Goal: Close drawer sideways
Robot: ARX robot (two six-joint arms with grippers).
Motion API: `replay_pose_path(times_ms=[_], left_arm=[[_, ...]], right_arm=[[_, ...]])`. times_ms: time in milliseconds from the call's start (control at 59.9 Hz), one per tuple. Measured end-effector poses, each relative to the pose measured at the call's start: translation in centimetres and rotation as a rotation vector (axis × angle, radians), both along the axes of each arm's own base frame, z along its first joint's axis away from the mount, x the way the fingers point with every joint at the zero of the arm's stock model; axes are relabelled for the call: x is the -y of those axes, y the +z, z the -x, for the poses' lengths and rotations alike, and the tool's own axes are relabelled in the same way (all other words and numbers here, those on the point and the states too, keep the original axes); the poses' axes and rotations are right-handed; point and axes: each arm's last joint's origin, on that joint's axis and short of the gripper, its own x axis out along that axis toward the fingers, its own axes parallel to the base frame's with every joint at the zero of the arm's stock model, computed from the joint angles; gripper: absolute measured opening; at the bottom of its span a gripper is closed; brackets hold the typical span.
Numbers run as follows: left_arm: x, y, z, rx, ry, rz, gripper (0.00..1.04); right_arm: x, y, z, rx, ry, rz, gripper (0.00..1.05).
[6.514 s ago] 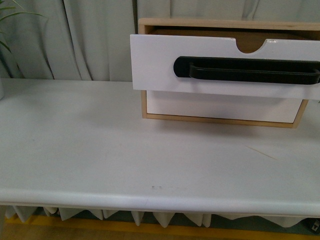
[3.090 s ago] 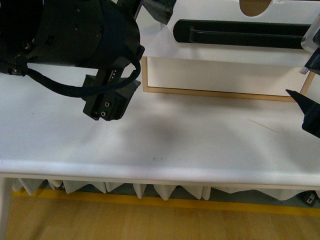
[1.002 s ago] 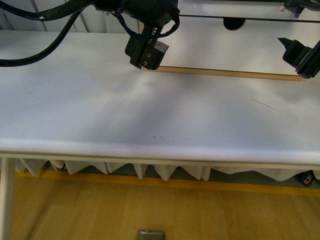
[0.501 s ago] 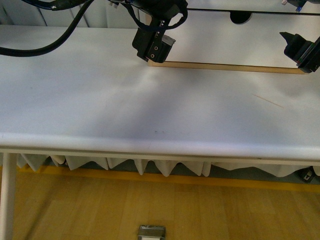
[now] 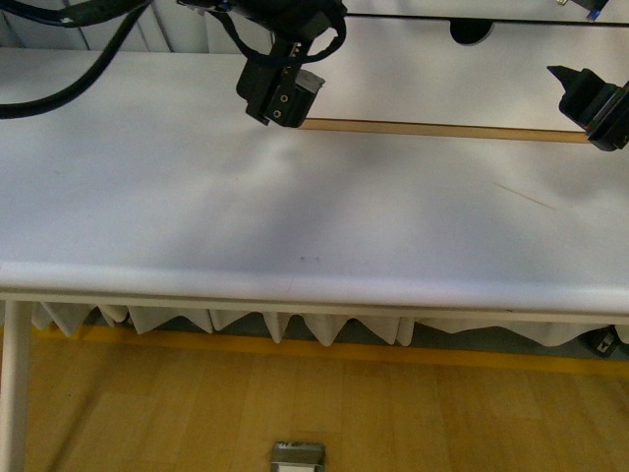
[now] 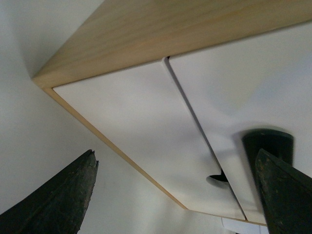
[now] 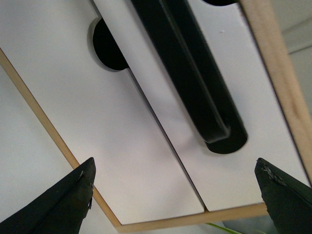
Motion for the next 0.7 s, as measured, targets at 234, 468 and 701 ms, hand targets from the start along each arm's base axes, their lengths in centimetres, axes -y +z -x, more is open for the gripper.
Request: replay_pose_path(times_ms=[234, 468, 701], left_arm=[[-3.5, 2.6, 4.2, 0.073, 0.022, -0.052, 0.99], [-7.4, 2.5, 9.1, 0.116, 0.05, -0.261, 0.99], [-11.7, 1.8, 15.7, 0.187, 0.069, -0.572, 0.99]], right_arm=[[-0.1, 2.0, 4.7, 0.034, -0.058, -0.066, 0.96], [0.4, 4.1, 10.0, 0.057, -0.133, -0.168, 0.96], [1.1, 3.7, 16.7, 0.047, -0.229, -0.345, 0.96]])
